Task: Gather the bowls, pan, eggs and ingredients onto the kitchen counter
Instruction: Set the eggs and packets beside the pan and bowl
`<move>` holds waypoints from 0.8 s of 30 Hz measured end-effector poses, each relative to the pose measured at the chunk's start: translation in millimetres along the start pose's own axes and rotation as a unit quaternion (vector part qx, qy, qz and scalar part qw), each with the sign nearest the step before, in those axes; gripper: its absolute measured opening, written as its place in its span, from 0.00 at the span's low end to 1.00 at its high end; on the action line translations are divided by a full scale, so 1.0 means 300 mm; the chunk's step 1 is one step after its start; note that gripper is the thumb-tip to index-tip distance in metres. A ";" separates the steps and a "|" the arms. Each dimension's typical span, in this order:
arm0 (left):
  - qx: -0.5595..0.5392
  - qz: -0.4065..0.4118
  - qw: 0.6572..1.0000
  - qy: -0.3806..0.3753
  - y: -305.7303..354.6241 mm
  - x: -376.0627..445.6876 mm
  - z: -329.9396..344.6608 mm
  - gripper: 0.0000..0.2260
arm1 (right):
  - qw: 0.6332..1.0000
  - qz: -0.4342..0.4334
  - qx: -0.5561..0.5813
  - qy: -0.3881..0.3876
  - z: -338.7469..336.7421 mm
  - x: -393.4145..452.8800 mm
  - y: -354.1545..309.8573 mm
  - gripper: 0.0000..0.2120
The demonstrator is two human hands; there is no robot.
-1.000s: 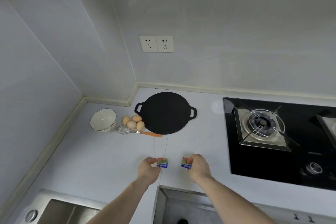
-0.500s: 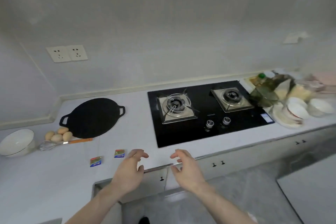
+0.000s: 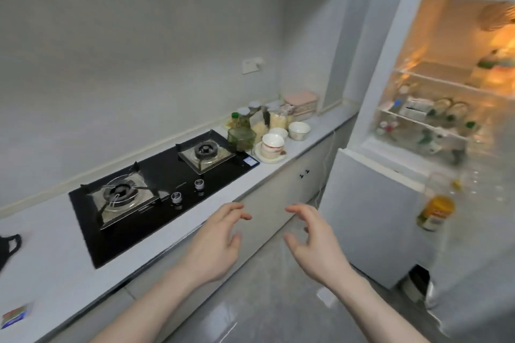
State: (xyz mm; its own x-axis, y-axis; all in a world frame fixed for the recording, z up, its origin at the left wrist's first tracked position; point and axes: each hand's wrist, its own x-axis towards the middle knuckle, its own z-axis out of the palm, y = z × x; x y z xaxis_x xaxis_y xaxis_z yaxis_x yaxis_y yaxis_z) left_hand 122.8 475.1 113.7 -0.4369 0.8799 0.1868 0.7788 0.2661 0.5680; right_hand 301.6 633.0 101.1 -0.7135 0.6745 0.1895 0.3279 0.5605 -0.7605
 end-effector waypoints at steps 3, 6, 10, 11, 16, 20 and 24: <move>0.006 0.056 0.998 -0.027 0.162 0.096 0.035 0.18 | 0.995 0.017 -0.010 0.096 -0.221 -0.058 0.047 0.22; 0.009 0.094 0.994 -0.048 0.300 0.164 0.067 0.17 | 0.980 0.023 -0.027 0.195 -0.402 -0.129 0.074 0.23; -0.001 0.141 0.987 -0.073 0.475 0.237 0.122 0.16 | 0.931 0.020 -0.039 0.362 -0.610 -0.263 0.092 0.22; -0.003 0.157 0.984 -0.080 0.513 0.252 0.136 0.16 | 0.911 0.021 -0.056 0.409 -0.654 -0.297 0.096 0.21; -0.018 0.223 0.970 -0.094 0.655 0.307 0.196 0.15 | 0.807 0.042 -0.151 0.569 -0.805 -0.377 0.154 0.23; -0.021 0.251 0.963 -0.097 0.712 0.339 0.241 0.15 | 0.844 0.108 -0.120 0.512 -0.881 -0.358 0.219 0.29; -0.022 0.258 0.962 -0.092 0.722 0.358 0.260 0.15 | 0.869 0.169 -0.124 0.448 -0.877 -0.300 0.262 0.32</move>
State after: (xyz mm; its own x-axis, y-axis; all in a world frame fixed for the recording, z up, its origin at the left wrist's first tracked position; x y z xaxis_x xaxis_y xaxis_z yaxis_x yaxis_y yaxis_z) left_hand 279.6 657.8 194.2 0.0924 0.9464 0.3095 0.8488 -0.2374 0.4725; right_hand 554.6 742.8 187.7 0.1811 0.8619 0.4736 0.6272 0.2697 -0.7307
